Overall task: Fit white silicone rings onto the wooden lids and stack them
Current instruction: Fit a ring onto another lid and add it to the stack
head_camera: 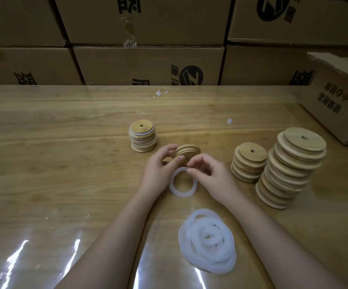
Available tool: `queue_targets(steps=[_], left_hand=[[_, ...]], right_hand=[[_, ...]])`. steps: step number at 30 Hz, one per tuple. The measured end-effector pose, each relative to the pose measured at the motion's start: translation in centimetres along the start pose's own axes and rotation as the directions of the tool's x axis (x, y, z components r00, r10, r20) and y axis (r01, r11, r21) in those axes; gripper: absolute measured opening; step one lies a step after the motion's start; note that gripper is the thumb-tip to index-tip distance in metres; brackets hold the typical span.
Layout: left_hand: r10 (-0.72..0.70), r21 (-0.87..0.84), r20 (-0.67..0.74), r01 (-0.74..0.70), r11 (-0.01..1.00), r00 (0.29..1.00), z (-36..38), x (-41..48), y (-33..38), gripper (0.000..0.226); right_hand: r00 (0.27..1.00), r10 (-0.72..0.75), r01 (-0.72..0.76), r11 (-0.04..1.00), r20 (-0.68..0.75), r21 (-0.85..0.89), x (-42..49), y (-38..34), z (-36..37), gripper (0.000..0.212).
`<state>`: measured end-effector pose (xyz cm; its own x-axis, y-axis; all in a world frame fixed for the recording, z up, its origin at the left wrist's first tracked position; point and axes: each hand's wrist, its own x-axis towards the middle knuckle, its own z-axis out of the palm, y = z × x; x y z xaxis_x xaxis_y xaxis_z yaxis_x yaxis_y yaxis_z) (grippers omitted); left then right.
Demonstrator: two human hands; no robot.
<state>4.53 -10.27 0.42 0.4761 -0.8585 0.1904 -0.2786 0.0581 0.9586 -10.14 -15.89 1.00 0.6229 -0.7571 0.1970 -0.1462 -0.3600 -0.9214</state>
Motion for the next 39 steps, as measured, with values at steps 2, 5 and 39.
queue_targets(steps=[2,5,39], left_hand=[[0.023,0.011,0.0,-0.023,1.0,1.0,-0.1,0.1,-0.1,0.026],[0.041,0.002,0.009,-0.041,0.999,0.999,0.0,0.1,-0.1,0.029],[0.252,0.295,-0.031,-0.232,0.927,0.967,0.6,-0.3,-0.7,0.01]], right_hand=[[0.992,-0.097,0.092,0.994,-0.084,-0.066,0.1,0.1,0.4,0.013],[0.957,-0.23,0.198,0.963,-0.177,-0.181,0.3,0.2,0.6,0.007],[0.874,-0.327,0.258,0.939,-0.36,-0.227,0.9,1.2,0.0,0.005]])
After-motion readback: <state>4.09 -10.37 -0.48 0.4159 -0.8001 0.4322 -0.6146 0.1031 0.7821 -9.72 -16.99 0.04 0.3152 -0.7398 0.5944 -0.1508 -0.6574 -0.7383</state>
